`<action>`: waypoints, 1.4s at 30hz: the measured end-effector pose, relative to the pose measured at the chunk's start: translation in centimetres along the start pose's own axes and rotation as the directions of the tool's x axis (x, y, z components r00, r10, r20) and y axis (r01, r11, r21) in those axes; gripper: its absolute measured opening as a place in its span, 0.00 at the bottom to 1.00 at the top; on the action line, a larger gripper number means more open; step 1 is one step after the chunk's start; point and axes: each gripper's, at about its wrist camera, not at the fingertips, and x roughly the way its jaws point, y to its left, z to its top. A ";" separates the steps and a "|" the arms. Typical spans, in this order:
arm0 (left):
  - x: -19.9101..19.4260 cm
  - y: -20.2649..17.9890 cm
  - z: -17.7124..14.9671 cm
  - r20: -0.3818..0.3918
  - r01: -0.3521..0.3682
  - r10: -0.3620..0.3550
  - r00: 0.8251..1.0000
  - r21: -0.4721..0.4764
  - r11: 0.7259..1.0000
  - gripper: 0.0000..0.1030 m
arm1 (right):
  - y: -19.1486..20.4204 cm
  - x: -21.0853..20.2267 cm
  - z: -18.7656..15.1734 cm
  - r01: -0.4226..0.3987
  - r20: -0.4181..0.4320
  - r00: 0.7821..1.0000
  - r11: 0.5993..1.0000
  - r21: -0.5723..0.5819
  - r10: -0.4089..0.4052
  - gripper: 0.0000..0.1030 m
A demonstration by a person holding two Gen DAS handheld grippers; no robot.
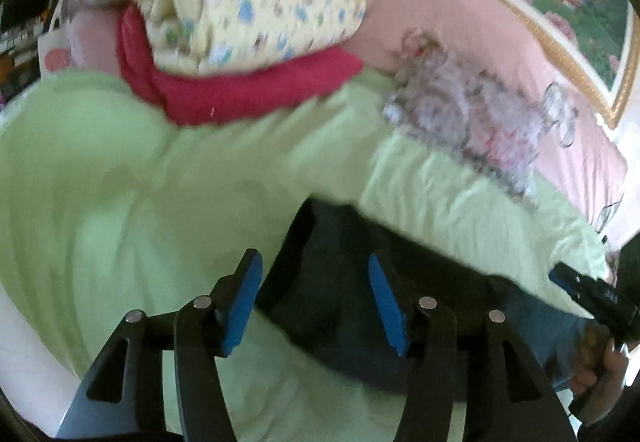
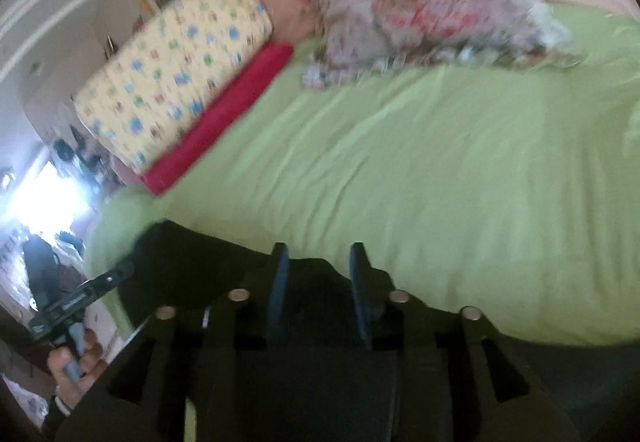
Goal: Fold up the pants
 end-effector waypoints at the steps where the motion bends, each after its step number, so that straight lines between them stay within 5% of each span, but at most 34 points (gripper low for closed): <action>1: -0.5 -0.7 0.4 0.009 0.014 -0.014 1.000 0.015 1.000 0.55 | -0.4 -1.7 -0.1 0.006 0.026 1.000 1.000 0.008 -0.006 0.39; 7: -0.8 -7.1 0.8 -0.021 0.132 -0.130 0.991 0.128 0.983 0.60 | -3.5 -8.7 -2.0 0.025 0.084 0.996 0.996 0.088 -0.032 0.40; 14: 1.4 -17.4 -1.1 -0.147 0.301 -0.270 0.952 0.276 0.913 0.64 | -7.5 -14.3 -6.0 0.088 0.105 0.988 0.977 0.192 -0.109 0.40; 25: 3.8 -30.8 -5.2 -0.345 0.524 -0.404 0.847 0.413 0.745 0.68 | -13.9 -22.3 -11.3 0.191 0.162 0.949 0.901 0.390 -0.272 0.40; 33: 5.7 -39.5 -8.0 -0.483 0.637 -0.422 0.767 0.502 0.585 0.71 | -18.6 -25.5 -13.3 0.232 0.171 0.913 0.816 0.530 -0.370 0.41; 42: 8.5 -46.0 -10.0 -0.595 0.703 -0.387 0.705 0.513 0.492 0.71 | -21.9 -25.5 -12.9 0.198 0.186 0.906 0.769 0.608 -0.380 0.41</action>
